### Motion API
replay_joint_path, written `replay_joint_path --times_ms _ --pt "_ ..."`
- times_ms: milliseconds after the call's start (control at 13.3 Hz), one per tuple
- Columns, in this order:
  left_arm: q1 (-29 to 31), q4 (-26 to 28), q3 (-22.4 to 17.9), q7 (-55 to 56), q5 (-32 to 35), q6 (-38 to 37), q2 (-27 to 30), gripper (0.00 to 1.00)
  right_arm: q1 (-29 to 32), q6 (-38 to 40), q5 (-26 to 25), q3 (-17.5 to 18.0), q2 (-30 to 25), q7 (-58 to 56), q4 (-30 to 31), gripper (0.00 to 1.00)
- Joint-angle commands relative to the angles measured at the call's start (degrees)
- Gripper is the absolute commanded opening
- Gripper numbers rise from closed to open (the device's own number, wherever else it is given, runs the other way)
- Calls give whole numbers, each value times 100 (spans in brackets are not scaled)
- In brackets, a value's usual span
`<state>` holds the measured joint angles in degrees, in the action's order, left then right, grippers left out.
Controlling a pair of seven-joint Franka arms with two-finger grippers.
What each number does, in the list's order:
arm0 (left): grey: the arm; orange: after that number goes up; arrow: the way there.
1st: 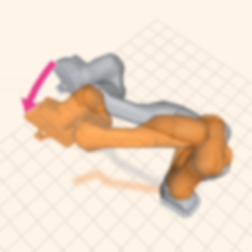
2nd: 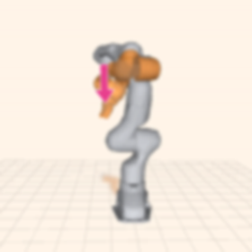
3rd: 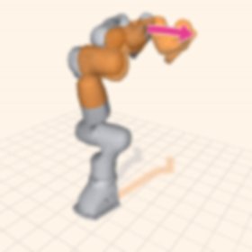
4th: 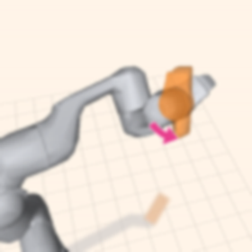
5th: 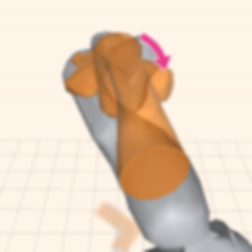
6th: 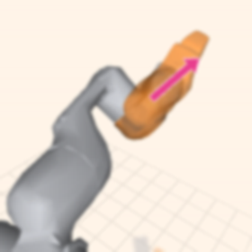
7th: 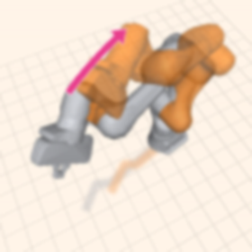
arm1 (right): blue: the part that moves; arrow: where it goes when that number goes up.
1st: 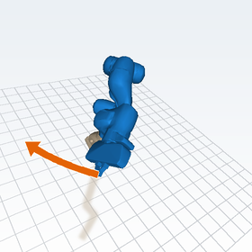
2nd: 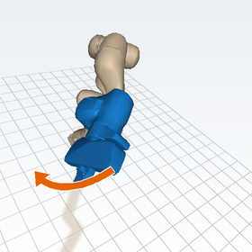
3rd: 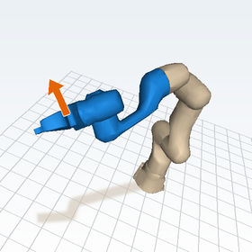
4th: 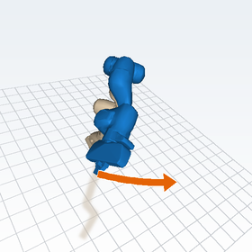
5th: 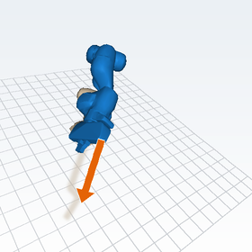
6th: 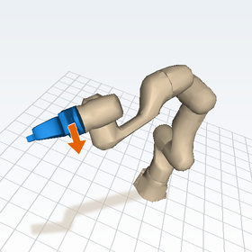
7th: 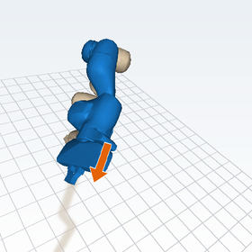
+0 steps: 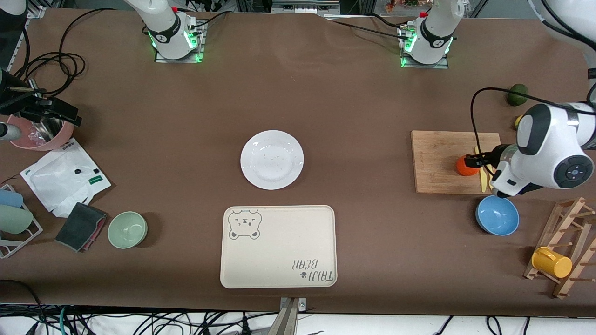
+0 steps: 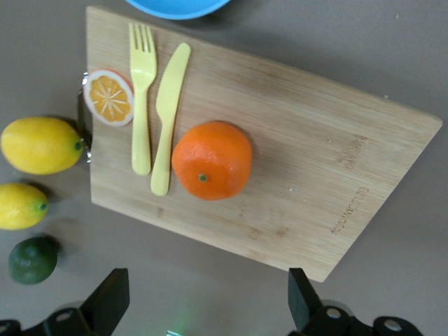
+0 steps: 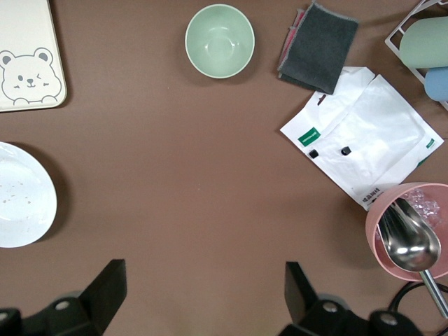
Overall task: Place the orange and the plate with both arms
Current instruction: 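Lower the left gripper and close it around the orange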
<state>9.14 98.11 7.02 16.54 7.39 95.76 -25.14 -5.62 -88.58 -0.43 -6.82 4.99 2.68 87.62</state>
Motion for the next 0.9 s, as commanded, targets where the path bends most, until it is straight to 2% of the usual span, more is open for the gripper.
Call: replay_joint_path --times_ms 0,225,450,600,825 --pt "62 400 62 -501 157 346 132 100 26 -1 26 23 -25 49 10 100" --pt "202 875 53 -1160 166 1057 132 100 26 8 34 23 -25 49 10 100" --pt "211 1033 71 -1206 175 1391 158 100 26 8 34 23 -25 40 10 100" --pt "211 1235 80 -1215 498 1812 150 100 26 8 34 23 -25 49 19 100" --pt "220 1666 89 -1215 588 2560 176 100 26 8 34 23 -25 49 19 100"
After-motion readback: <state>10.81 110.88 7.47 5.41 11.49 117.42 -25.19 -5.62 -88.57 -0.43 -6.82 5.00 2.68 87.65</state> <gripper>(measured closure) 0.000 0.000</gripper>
